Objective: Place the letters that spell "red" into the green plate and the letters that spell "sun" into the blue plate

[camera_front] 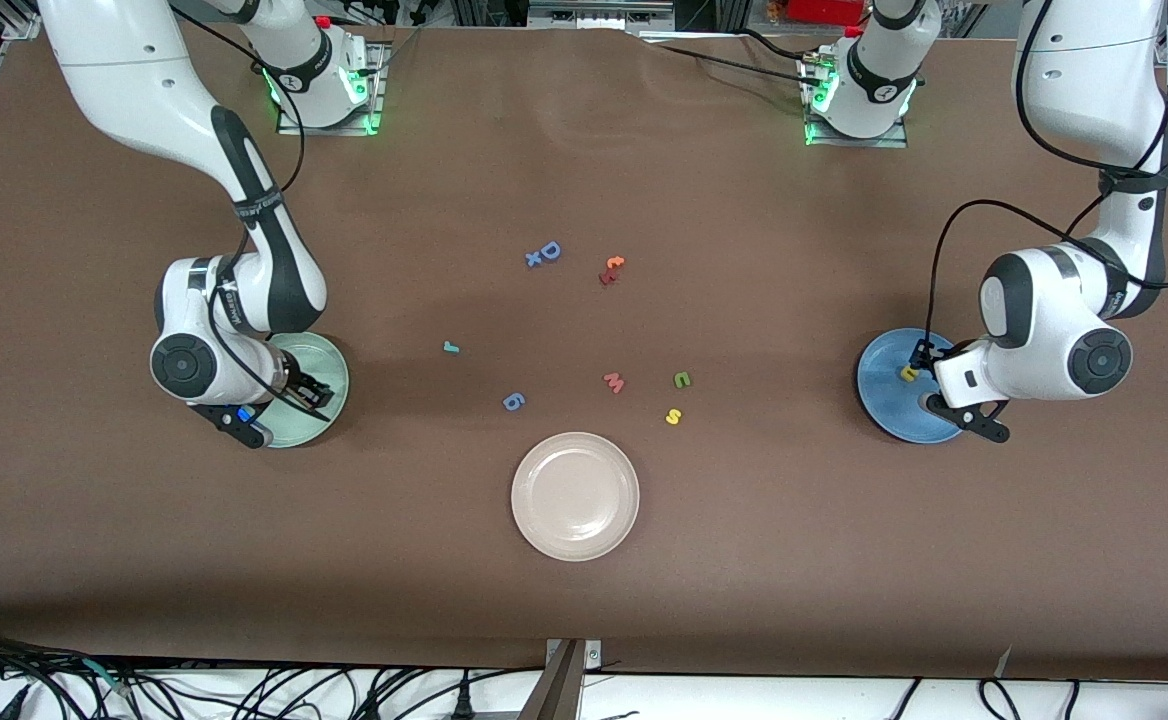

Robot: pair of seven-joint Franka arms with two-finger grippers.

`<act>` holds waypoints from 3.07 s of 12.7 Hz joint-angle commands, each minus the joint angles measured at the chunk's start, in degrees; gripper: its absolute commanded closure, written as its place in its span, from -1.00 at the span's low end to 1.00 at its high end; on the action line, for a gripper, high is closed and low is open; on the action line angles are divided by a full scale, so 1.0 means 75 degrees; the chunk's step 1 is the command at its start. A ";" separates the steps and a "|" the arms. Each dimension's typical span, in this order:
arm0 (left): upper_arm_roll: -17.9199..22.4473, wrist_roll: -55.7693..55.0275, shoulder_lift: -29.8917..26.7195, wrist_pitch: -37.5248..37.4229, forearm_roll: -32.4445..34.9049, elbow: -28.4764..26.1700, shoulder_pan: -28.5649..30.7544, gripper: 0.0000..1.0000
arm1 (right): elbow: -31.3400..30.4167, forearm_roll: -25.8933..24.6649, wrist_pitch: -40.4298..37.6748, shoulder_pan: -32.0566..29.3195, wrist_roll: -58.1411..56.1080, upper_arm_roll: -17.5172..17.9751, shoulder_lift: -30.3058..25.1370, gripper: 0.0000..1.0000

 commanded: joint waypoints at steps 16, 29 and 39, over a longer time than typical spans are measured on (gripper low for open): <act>-0.1168 -0.5205 0.0265 0.0320 -0.0475 0.1087 -0.1724 -1.00 | -0.0746 0.0086 0.2178 0.0755 0.4088 0.1782 0.0360 -0.77; -0.1344 -0.7621 0.0968 0.1986 -0.1038 0.1088 -0.3319 -1.00 | -0.0924 0.0051 0.2262 0.0743 0.3889 0.1770 0.0301 0.31; -0.1344 -0.7669 0.1378 0.2724 -0.1002 0.1064 -0.3542 -1.00 | -0.0819 0.0040 0.2215 0.0743 0.3901 0.1758 0.0290 0.39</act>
